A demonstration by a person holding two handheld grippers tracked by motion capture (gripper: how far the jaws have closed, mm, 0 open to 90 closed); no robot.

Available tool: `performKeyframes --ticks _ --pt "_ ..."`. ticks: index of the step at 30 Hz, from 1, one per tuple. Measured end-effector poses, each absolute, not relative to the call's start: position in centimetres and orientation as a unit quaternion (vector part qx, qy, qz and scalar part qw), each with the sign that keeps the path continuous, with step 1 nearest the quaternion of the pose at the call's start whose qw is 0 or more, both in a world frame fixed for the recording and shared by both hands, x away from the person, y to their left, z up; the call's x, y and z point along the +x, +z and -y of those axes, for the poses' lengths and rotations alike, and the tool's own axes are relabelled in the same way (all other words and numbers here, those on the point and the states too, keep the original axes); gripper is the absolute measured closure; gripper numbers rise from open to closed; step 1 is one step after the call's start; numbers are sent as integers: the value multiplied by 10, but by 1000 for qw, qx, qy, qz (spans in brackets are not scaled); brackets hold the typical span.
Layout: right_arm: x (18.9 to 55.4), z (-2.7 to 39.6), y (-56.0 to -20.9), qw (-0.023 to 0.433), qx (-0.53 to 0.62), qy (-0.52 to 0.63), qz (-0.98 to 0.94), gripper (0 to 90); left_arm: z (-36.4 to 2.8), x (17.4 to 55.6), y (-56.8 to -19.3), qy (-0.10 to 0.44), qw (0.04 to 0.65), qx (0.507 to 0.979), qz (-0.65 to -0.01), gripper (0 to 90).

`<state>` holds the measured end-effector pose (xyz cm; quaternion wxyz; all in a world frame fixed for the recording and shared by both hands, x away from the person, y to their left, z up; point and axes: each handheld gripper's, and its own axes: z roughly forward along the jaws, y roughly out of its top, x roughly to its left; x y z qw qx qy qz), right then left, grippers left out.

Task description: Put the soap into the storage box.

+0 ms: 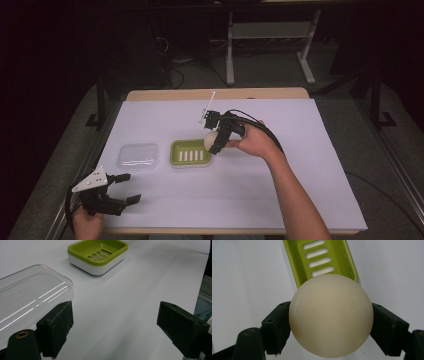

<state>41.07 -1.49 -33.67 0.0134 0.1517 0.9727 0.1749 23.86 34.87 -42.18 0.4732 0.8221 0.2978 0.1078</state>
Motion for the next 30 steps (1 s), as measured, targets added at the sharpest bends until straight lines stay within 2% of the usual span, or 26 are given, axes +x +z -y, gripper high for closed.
performKeyframes --ticks 30 --pt "421 -17 -330 10 125 184 -975 228 -349 237 -422 107 479 817 -304 129"
